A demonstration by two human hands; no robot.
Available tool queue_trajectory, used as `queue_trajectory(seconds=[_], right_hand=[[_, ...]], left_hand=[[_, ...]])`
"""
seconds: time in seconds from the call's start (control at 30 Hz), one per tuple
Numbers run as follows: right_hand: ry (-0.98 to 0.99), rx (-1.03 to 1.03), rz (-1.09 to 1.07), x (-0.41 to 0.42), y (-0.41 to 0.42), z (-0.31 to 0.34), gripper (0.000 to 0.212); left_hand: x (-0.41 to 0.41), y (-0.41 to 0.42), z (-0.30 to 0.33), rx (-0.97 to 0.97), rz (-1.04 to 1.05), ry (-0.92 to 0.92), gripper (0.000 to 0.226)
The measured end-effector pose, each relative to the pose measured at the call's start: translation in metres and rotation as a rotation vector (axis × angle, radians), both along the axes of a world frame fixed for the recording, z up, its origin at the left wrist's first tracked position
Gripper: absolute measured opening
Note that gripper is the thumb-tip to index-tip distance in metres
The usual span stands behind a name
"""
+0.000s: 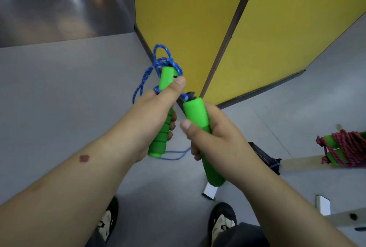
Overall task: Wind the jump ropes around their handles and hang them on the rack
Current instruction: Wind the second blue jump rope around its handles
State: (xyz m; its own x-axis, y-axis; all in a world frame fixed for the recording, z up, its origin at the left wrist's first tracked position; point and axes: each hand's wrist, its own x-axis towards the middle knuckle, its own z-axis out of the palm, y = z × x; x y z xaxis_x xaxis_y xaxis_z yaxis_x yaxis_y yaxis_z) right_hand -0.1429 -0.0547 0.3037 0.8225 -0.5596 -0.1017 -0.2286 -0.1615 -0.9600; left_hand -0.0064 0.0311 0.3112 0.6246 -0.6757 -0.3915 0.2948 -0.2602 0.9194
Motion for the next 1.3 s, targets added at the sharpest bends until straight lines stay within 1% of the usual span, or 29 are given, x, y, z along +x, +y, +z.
queue_trajectory(seconds=[0.03,0.13,0.23,0.27,0.33,0.37,0.43,0.5,0.6,0.73,0.8,0.9,0.93,1.0,1.07,1.13,1.2,1.23,1.3], right_hand=[[-0.037,0.080,-0.057,0.001,-0.002,0.001,0.008],[-0.101,0.294,-0.148,0.004,-0.007,-0.002,0.023],[-0.128,0.358,-0.196,0.007,-0.009,-0.008,0.033],[-0.132,0.377,-0.212,0.008,-0.009,-0.009,0.035],[-0.142,0.447,-0.255,0.008,-0.010,-0.010,0.036],[-0.156,0.482,-0.271,0.007,-0.012,-0.010,0.035],[-0.185,0.536,-0.309,0.007,-0.015,-0.008,0.032],[-0.218,0.587,-0.390,0.007,-0.017,-0.009,0.029],[-0.278,0.628,-0.499,0.007,-0.018,-0.012,0.028],[-0.345,0.607,-0.642,0.006,-0.021,-0.010,0.016],[-0.391,0.613,-0.732,0.005,-0.026,-0.007,0.013],[-0.394,0.564,-0.838,0.002,-0.033,-0.007,0.015],[-0.398,0.545,-0.858,0.002,-0.035,-0.006,0.014],[-0.428,0.510,-0.872,0.000,-0.038,-0.006,0.009],[-0.442,0.488,-0.913,-0.003,-0.043,-0.006,0.011],[-0.445,0.493,-0.958,-0.005,-0.048,-0.006,0.018],[-0.487,0.545,-1.004,-0.009,-0.056,-0.005,0.027],[-0.500,0.570,-1.037,-0.012,-0.061,-0.005,0.033],[-0.486,0.597,-1.088,-0.016,-0.069,-0.002,0.037]], left_hand=[[-0.001,0.001,0.001,-0.001,-0.050,-0.001,0.046],[-0.006,0.003,-0.001,0.060,-0.184,-0.096,0.047],[-0.010,0.001,-0.007,0.098,-0.288,-0.189,0.027],[-0.010,0.000,-0.008,0.100,-0.321,-0.206,0.032],[-0.012,0.001,-0.008,0.115,-0.365,-0.217,0.053],[-0.012,0.001,-0.008,0.116,-0.374,-0.214,0.058],[-0.011,0.002,-0.007,0.102,-0.381,-0.187,0.064],[-0.011,0.004,-0.005,0.091,-0.403,-0.189,0.067],[-0.011,0.005,-0.006,0.070,-0.462,-0.222,0.064],[-0.008,0.006,-0.005,0.084,-0.497,-0.193,0.060],[-0.004,0.007,-0.003,0.098,-0.544,-0.161,0.051],[0.003,0.012,-0.001,0.158,-0.635,-0.154,0.028],[0.005,0.014,0.000,0.184,-0.652,-0.132,0.024],[0.009,0.017,0.002,0.203,-0.635,-0.020,0.022],[0.012,0.019,0.006,0.158,-0.591,0.076,0.019],[0.018,0.020,0.009,0.082,-0.565,0.173,0.027],[0.027,0.024,0.011,-0.016,-0.600,0.329,0.046],[0.031,0.026,0.013,-0.077,-0.628,0.403,0.052],[0.035,0.028,0.017,-0.206,-0.598,0.496,0.050]])
